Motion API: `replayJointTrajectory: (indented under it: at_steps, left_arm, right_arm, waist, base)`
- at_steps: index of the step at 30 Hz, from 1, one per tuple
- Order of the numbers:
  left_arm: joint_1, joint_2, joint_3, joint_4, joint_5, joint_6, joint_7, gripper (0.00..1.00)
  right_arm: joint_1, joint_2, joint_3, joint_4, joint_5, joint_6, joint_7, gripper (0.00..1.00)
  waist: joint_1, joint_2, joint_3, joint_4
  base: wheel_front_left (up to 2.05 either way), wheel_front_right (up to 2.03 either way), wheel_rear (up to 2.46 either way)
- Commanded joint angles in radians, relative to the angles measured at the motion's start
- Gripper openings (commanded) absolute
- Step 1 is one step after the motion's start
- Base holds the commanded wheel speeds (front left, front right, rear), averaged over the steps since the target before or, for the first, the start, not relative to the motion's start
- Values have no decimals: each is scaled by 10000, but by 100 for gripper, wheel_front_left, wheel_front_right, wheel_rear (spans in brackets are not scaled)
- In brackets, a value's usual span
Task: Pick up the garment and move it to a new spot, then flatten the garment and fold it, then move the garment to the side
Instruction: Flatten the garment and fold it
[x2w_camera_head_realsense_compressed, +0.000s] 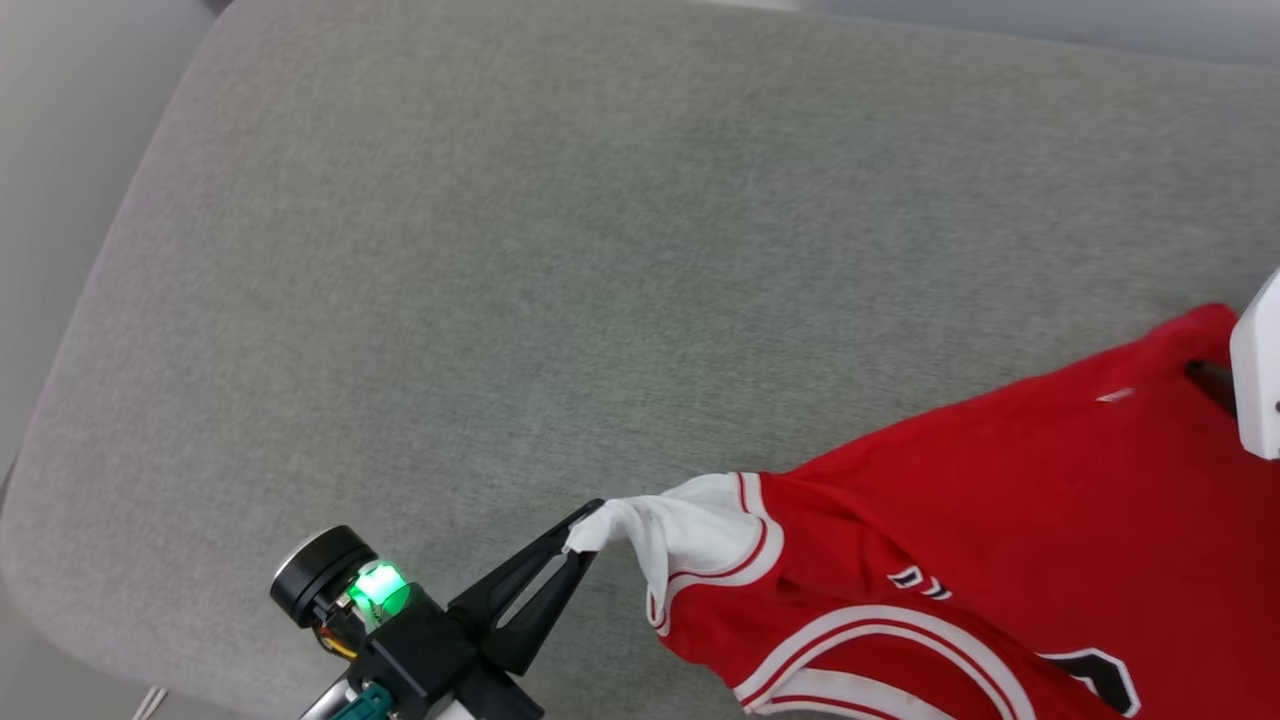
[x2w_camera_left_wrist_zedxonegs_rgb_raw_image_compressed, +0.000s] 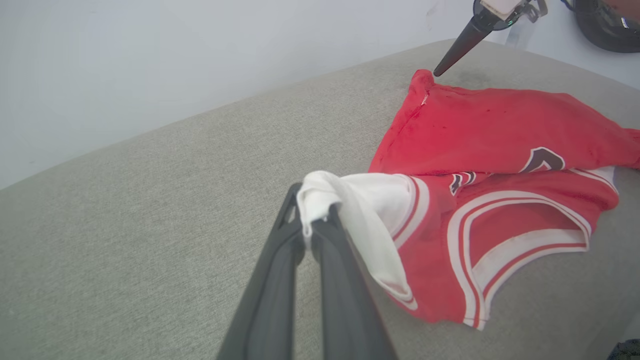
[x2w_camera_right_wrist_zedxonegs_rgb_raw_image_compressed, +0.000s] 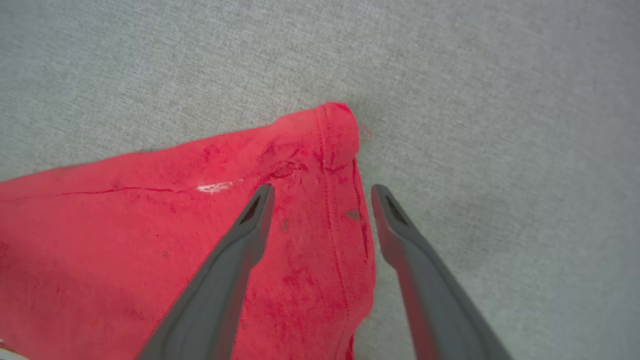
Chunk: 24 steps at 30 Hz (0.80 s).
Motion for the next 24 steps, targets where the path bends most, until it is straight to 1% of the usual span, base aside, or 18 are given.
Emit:
replayJointTrajectory:
  at_steps: [1, 4, 7, 11, 13, 14, 16, 17, 18, 24]
  left_arm:
    - [-154, -61, -25, 12, 53, -39, -45, 0]
    - [-378, -265, -153, 68, 94, -139, -82, 0]
    - [-481, -398, -215, 171, 105, -180, -107, 0]
    - [-566, -539, -280, 348, 94, -227, -175, 0]
    - [-585, -569, -297, 421, 82, -245, -210, 0]
    - [-588, -583, -303, 458, 69, -255, -221, 0]
    - [-593, -584, -307, 546, 65, -253, -259, 0]
    - [-598, -576, -305, 583, 77, -255, -259, 0]
    - [-605, -565, -302, 608, 84, -263, -276, 0]
    - [-525, -345, -209, 687, 100, -259, -297, 0]
  right_arm:
    - [-203, -82, 16, 205, -82, -4, -43, 100]
    - [-391, -297, 122, 888, -379, -4, 4, 100]
    - [-257, -476, 242, 1550, -559, -7, 42, 100]
    - [156, -432, 279, 2318, -537, -8, 165, 100]
    - [442, -384, 385, 2529, -550, -8, 242, 100]
    - [594, -390, 451, 2601, -582, -8, 256, 98]
    - [847, -490, 609, 2695, -535, -5, 217, 44]
    - [896, -535, 608, 2711, -522, -5, 106, 20]
    - [868, -529, 540, 2740, -495, -7, -56, 0]
    - [220, -387, 401, 2818, -380, -2, -1027, 0]
  waist:
    - [-2, 0, 519, 551]
    - [-2, 0, 752, 855]
    - [-2, 0, 889, 1071]
    - [-2, 0, 948, 1234]
    - [-2, 0, 938, 1269]
    - [-2, 0, 918, 1274]
    - [-2, 0, 852, 1265]
    - [-2, 0, 809, 1247]
    - [-2, 0, 754, 1217]
    - [-2, 0, 169, 880]
  base:
    - [0, 0, 0]
    - [0, 0, 0]
    - [0, 0, 0]
    - [0, 0, 0]
    - [0, 0, 0]
    - [0, 0, 0]
    - [0, 0, 0]
    - [0, 0, 0]
    - [0, 0, 0]
    - [0, 0, 0]
